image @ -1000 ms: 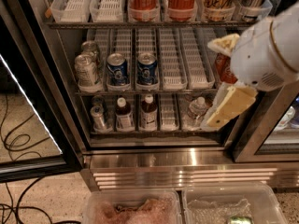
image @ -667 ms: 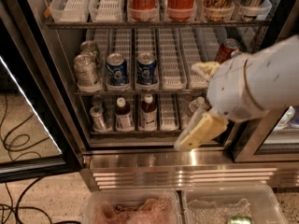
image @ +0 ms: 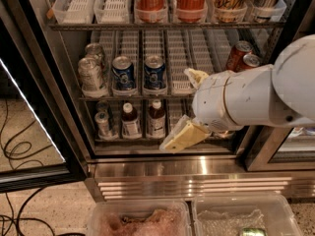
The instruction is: Pick pepsi can from middle shelf of fridge
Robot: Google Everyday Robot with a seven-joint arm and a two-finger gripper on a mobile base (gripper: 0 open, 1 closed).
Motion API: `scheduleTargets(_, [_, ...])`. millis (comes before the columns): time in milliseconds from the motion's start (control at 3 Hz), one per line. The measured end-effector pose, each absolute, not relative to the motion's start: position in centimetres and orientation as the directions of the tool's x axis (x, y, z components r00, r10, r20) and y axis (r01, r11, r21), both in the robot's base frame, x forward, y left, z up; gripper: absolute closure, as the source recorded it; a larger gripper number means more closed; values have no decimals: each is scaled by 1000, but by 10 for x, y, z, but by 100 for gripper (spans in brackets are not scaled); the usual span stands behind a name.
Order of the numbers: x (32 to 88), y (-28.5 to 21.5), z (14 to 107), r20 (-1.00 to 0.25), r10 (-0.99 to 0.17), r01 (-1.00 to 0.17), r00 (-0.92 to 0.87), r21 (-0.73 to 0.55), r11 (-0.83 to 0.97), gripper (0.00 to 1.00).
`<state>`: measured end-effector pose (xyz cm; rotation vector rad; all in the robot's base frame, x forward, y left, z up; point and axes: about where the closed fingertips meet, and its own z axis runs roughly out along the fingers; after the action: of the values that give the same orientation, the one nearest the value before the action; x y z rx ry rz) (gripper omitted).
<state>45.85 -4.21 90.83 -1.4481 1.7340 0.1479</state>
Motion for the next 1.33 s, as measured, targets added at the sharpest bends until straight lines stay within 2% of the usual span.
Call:
scheduleTargets(667, [464, -41, 878, -712, -702, -846, 14, -383, 372, 0])
scheduleTargets(1333, [498, -28, 858, -787, -612, -828, 76, -392, 402, 0])
